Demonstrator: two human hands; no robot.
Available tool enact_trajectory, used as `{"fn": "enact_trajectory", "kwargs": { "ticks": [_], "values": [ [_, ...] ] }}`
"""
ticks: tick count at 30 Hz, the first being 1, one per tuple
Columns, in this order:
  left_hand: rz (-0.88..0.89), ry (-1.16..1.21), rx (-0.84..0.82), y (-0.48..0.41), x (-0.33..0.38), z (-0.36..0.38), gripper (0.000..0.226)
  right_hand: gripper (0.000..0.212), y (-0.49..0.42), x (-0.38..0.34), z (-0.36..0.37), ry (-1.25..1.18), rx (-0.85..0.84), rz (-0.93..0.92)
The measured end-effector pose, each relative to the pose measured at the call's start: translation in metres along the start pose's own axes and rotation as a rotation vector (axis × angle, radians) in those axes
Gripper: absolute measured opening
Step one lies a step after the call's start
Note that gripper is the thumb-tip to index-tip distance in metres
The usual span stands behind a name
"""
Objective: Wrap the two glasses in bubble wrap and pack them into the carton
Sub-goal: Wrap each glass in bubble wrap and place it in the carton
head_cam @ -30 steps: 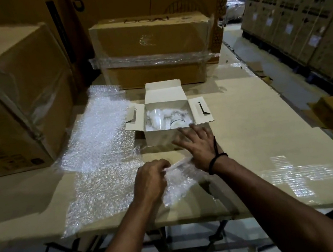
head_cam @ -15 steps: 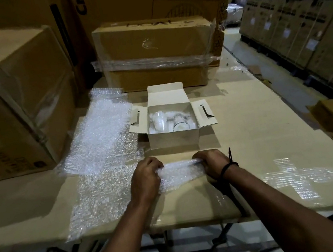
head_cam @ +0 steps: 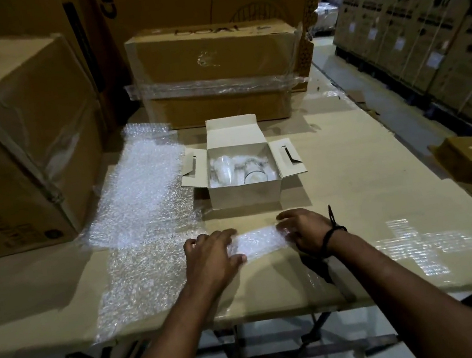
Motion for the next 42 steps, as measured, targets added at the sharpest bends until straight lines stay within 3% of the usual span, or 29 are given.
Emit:
{"fn": "enact_trajectory", "kwargs": {
  "ticks": [5,8,12,15,18,21,25,29,32,35,42],
  "values": [
    [0.084,-0.152,-0.056,-0.001,0.006,0.007,0.047,0.048,0.001,0.011,0.012,-0.043,-0.128,0.046],
    [0.033,-0.11,-0.082,-0.007,0.007,0.006,0.051,0.059,-0.006,0.016,0.01,-0.072,-0.147,0.151],
    [0.032,-0.148,-0.072,-0.011,0.01,0.006,0.057,0.048,-0.012,0.015,0.007,0.003,-0.187,0.206],
    [0.064,-0.115,-0.056,-0.014,0.012,0.004,0.045,0.042,-0.012,0.014,0.0,0.117,-0.146,0.213],
    [0.177,-0.077,0.016,-0.012,0.019,-0.003,0.028,0.031,-0.012,0.007,-0.017,0.3,-0.024,0.191],
    [0.281,0.028,0.067,-0.011,0.024,-0.011,0.036,0.03,-0.004,0.007,-0.047,0.379,0.24,0.247],
    [0.409,0.145,0.104,-0.014,0.037,-0.016,0.051,0.02,0.006,0.014,-0.068,0.256,0.423,0.408],
    [0.505,0.201,0.211,-0.026,0.057,-0.033,0.061,0.026,0.007,0.035,-0.091,0.134,0.452,0.532],
    [0.491,0.173,0.283,-0.04,0.07,-0.049,0.058,0.03,-0.006,0.045,-0.114,-0.024,0.494,0.492],
    [0.427,0.101,0.213,-0.063,0.077,-0.047,0.048,0.031,-0.028,0.059,-0.131,-0.25,0.544,0.446],
    [0.375,0.044,0.063,-0.111,0.108,-0.037,0.038,0.023,-0.12,0.082,-0.143,0.021,0.251,0.231]
  ]
}}
Point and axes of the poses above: each hand's wrist, its own y-axis away from the middle knuckle, its own z-axis out of the palm, x = y × z, the point moved 10 cm from there along -y, towards the middle knuckle, and after that the axes turned 11 degrees about -z, right-handed, at the moved point
